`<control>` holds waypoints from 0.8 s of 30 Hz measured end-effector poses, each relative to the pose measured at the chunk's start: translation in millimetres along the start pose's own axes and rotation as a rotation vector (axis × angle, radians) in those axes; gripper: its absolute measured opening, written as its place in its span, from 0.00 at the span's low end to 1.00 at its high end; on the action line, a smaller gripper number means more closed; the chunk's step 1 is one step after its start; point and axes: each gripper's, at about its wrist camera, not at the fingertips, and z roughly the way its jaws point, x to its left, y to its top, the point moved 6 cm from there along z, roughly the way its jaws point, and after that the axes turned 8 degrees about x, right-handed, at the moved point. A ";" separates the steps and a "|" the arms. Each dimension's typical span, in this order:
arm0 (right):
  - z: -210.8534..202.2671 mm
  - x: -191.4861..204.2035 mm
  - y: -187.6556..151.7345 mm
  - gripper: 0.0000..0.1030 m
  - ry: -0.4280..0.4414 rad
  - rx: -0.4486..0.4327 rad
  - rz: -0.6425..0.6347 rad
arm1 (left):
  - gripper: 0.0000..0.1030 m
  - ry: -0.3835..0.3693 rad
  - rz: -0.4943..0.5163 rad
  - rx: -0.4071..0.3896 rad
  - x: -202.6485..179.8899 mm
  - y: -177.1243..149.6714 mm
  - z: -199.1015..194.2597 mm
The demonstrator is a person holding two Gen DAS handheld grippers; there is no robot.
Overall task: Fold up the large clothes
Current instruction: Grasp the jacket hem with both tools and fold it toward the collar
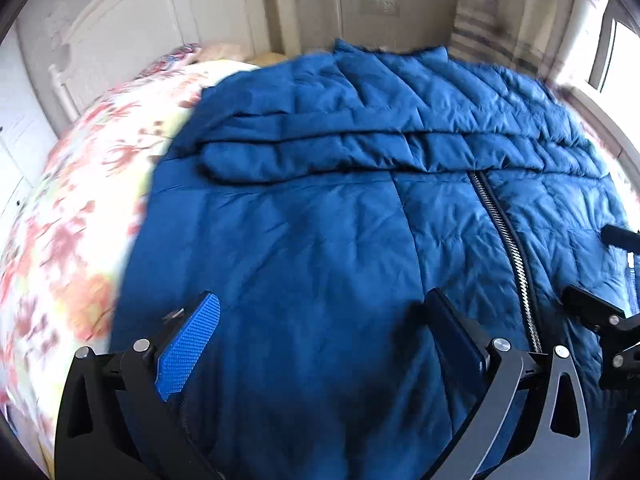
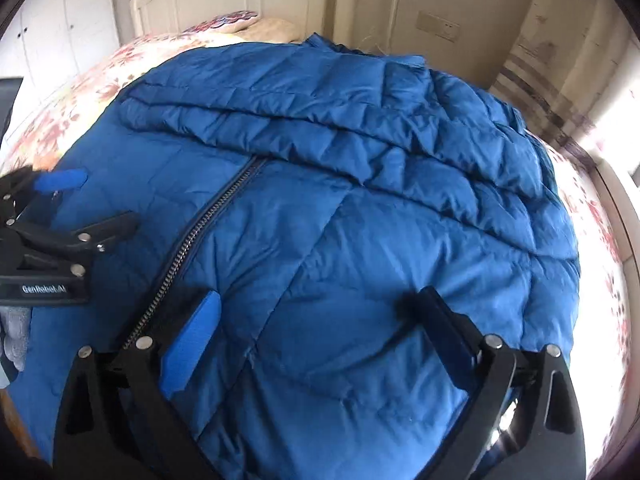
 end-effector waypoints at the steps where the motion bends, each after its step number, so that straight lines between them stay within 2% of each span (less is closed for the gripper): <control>1: -7.9 -0.6 -5.9 0.95 -0.003 -0.003 0.005 | 0.95 -0.007 0.003 -0.016 1.2 -6.3 -7.7; 3: -26.8 -0.6 -21.3 0.95 -0.005 -0.033 -0.007 | 0.95 0.015 0.013 -0.028 4.6 -27.5 -18.3; 5: -37.6 -1.2 -39.9 0.95 -0.013 -0.041 -0.011 | 0.96 0.034 0.020 0.000 10.1 -45.7 -16.1; 6: -38.1 -1.4 -53.7 0.95 -0.020 -0.027 -0.012 | 0.96 0.036 0.020 0.015 10.9 -52.0 -12.5; 7: -33.2 -3.9 -64.9 0.95 -0.009 -0.008 -0.016 | 0.96 0.025 0.007 -0.006 13.0 -57.5 -13.3; 10: -39.1 -12.6 -79.0 0.96 -0.005 -0.020 0.020 | 0.95 0.033 -0.012 0.002 16.0 -66.6 -23.5; 12: -51.6 -12.3 -89.0 0.96 -0.020 -0.029 0.023 | 0.95 0.022 -0.015 -0.041 13.6 -77.9 -45.6; 14: -72.7 -6.1 -105.2 0.96 -0.015 -0.076 0.006 | 0.95 0.018 0.027 -0.089 6.9 -95.5 -63.9; 17: -80.3 4.5 -127.7 0.96 0.013 -0.095 -0.030 | 0.96 0.079 0.090 -0.079 1.7 -124.1 -56.2; 18: -77.7 7.3 -139.8 0.96 0.017 -0.091 -0.049 | 0.96 0.068 0.083 -0.098 2.8 -130.2 -52.9; 20: -72.2 4.5 -153.8 0.98 0.024 -0.103 -0.037 | 0.96 0.029 0.049 -0.129 10.4 -135.8 -53.1; 21: -75.5 1.6 -159.7 0.98 0.034 -0.135 -0.021 | 0.96 0.028 0.049 -0.133 11.1 -136.7 -54.0; 24: -76.1 -1.8 -164.0 0.97 0.042 -0.128 -0.001 | 0.96 0.030 0.056 -0.131 11.0 -137.9 -55.3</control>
